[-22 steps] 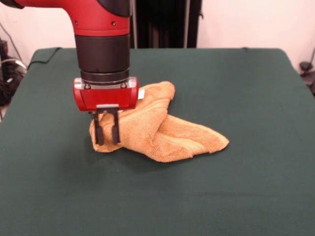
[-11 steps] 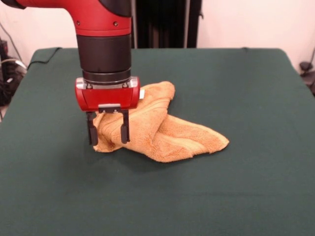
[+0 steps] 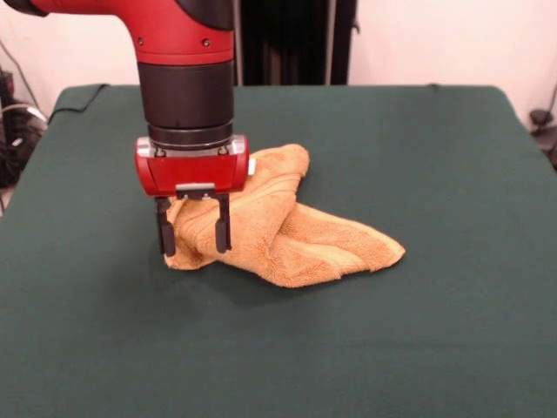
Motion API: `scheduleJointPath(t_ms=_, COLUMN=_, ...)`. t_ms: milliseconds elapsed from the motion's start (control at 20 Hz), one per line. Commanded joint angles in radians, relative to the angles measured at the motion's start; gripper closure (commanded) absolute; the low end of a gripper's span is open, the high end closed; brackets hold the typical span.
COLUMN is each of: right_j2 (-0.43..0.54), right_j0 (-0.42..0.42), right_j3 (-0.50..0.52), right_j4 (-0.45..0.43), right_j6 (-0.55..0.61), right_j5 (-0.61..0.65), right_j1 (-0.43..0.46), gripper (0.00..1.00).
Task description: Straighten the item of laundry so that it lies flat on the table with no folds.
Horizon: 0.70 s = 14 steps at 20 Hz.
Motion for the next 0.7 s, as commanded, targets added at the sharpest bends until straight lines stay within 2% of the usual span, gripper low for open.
scheduleJointPath(t_ms=50, right_j2=0.023, right_j0=0.021, right_j3=0.086, right_j4=0.03, right_j6=0.085, right_j5=0.095, right_j1=0.044, gripper=0.0)
scheduleJointPath(t_ms=700, right_j2=0.054, right_j0=-0.031, right_j3=0.084, right_j4=0.014, right_j6=0.015, right_j5=0.121, right_j1=0.066, gripper=0.0)
